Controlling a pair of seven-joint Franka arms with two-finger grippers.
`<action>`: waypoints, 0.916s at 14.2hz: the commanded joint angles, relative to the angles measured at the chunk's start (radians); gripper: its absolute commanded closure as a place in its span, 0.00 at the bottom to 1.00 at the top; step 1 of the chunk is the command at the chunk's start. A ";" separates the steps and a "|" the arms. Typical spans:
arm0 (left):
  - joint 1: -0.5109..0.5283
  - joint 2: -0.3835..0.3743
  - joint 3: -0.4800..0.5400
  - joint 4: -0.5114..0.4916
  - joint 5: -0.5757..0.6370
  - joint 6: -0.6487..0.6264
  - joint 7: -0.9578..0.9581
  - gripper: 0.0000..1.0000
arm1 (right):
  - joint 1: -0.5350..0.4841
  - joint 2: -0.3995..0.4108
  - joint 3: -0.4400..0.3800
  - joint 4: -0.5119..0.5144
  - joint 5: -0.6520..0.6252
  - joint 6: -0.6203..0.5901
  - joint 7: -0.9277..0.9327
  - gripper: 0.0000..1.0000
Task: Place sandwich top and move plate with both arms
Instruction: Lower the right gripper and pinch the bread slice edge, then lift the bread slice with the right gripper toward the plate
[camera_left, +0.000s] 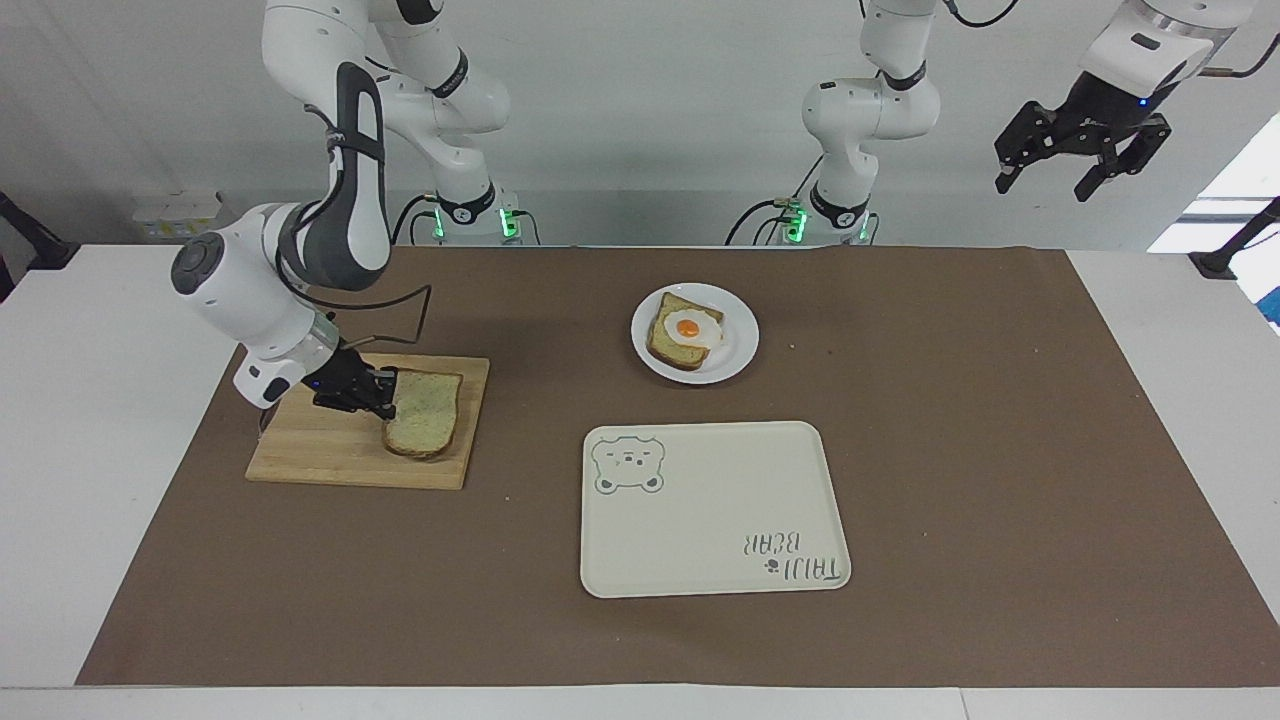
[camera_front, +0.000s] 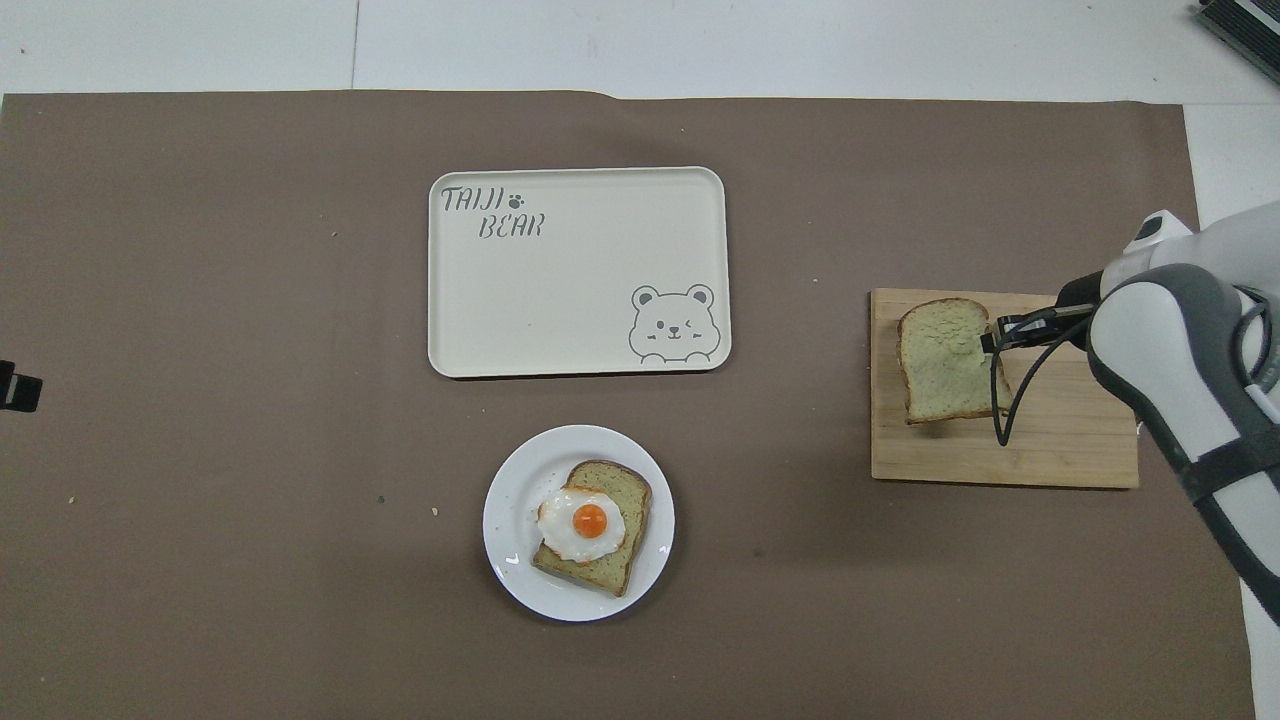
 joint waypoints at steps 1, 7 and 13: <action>-0.002 -0.027 0.000 -0.030 0.002 0.006 -0.006 0.00 | -0.007 -0.046 0.013 0.010 0.034 -0.069 0.015 1.00; -0.002 -0.027 0.000 -0.032 0.002 0.006 -0.007 0.00 | 0.004 -0.113 0.027 0.008 0.116 -0.265 0.018 1.00; -0.001 -0.027 0.000 -0.030 0.002 0.003 -0.006 0.00 | 0.105 -0.127 0.042 -0.009 0.119 -0.273 0.112 1.00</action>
